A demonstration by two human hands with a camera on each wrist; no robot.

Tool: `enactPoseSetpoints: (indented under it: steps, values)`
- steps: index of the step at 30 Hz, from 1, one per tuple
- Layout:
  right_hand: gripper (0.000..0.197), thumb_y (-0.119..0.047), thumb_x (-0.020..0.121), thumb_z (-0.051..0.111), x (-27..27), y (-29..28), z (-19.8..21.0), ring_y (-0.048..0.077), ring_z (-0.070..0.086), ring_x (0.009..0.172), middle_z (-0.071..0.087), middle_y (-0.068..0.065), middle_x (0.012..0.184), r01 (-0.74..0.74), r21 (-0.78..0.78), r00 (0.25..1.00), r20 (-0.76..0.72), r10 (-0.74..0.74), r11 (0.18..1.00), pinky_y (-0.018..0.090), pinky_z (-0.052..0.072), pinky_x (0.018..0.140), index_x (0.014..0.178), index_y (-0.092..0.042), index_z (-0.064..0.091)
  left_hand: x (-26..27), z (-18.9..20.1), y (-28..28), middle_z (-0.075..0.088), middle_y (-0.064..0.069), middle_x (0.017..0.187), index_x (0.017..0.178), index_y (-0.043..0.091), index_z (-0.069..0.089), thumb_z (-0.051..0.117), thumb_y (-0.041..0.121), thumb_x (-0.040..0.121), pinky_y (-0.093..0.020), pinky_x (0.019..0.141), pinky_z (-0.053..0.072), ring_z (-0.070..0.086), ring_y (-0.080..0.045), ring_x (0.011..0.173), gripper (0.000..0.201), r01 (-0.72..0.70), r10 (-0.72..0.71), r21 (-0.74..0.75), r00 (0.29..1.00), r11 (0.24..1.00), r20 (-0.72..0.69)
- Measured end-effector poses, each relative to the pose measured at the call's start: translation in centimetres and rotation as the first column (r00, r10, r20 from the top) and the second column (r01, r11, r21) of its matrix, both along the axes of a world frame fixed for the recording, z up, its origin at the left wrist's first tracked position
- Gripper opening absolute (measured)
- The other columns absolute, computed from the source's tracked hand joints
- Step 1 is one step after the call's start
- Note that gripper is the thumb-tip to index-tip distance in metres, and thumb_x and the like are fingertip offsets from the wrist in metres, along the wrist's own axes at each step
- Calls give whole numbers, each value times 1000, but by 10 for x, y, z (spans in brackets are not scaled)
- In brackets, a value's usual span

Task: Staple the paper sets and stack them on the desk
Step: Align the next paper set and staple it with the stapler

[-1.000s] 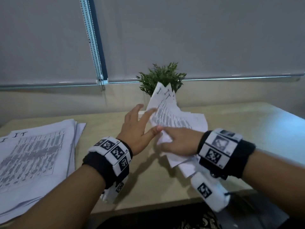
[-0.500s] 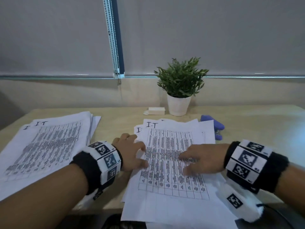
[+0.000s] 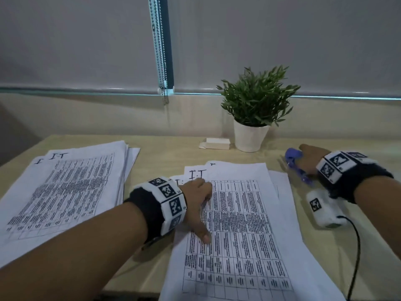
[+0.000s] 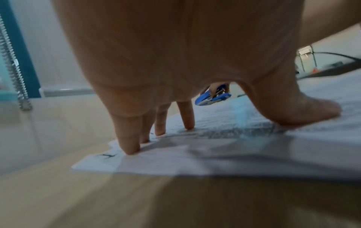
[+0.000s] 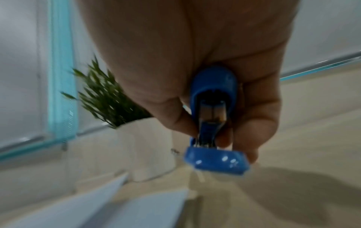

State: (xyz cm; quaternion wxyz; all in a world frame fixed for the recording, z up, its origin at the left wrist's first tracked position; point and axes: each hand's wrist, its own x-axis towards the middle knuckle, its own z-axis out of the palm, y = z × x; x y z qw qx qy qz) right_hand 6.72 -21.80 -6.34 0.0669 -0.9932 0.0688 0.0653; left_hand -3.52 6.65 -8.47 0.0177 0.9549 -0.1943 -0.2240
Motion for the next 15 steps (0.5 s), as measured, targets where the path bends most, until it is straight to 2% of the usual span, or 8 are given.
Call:
enactPoseSetpoints:
  steps: [1, 2, 4, 5, 7, 9, 12, 15]
  values:
    - [17, -22, 93, 47, 1, 4, 6, 26, 54, 84, 63, 21, 111, -30, 25, 999, 46, 29, 999, 33, 43, 76, 106, -11, 47, 1, -1, 1, 31, -2, 134, 128, 20, 32, 78, 62, 55, -37, 94, 39, 39, -23, 122, 96, -11, 10, -19, 1000, 1000, -15]
    - [12, -25, 92, 45, -2, 10, 12, 27, 57, 79, 65, 18, 100, -83, 54, 993, 86, 78, 995, 35, 47, 74, 99, -15, 44, 3, -1, 1, 22, -1, 146, 137, 25, 24, 78, 58, 59, -43, 104, 35, 32, -26, 132, 101, -11, 10, -7, 999, 1000, -35]
    - [4, -25, 90, 45, -17, 30, 23, 30, 61, 79, 63, 8, 86, -227, 109, 971, 97, 217, 968, 32, 49, 66, 93, -27, 43, 6, 2, -1, -4, 1, 158, 146, 38, 4, 77, 58, 61, -53, 114, 18, 10, -29, 145, 114, 24, -19, 71, 997, 997, -68]
    - [10, -23, 89, 46, -27, 44, 26, 29, 61, 81, 60, 4, 84, -294, 129, 955, 67, 288, 947, 29, 47, 63, 95, -30, 45, 9, 3, -2, -10, 1, 159, 146, 41, -1, 77, 59, 60, -55, 114, 14, 6, -30, 146, 117, 45, -38, 102, 997, 994, -74]
    - [23, -17, 88, 48, -47, 70, 28, 23, 57, 76, 57, 1, 87, -386, 154, 919, -22, 394, 910, 26, 45, 59, 108, -28, 47, 14, 2, -4, -10, 0, 159, 146, 43, -4, 77, 62, 58, -57, 114, 14, 5, -32, 146, 120, 68, -57, 135, 995, 988, -87]
    - [34, -15, 89, 47, -58, 94, 25, 22, 55, 82, 58, 3, 100, -457, 111, 880, -91, 467, 883, 27, 44, 67, 121, -25, 44, 16, 1, -5, -7, 1, 159, 146, 43, -4, 76, 64, 57, -58, 114, 16, 6, -33, 145, 121, 73, -61, 153, 995, 986, -83]
    - [54, -16, 93, 45, -58, 115, 16, 28, 53, 113, 48, 9, 137, -495, 27, 855, -162, 492, 869, 33, 46, 90, 144, -25, 31, 12, 1, -4, -6, -2, 159, 147, 41, -3, 73, 65, 60, -57, 114, 15, 6, -34, 145, 118, 80, -68, 157, 994, 984, -80]
    - [59, -14, 95, 41, -52, 122, 9, 28, 55, 111, 44, 7, 143, -491, 56, 851, -182, 492, 869, 32, 51, 85, 148, -31, 22, 12, 1, -4, -7, -2, 159, 147, 41, -1, 72, 65, 61, -58, 115, 13, 3, -35, 145, 116, 65, -54, 135, 995, 989, -90]
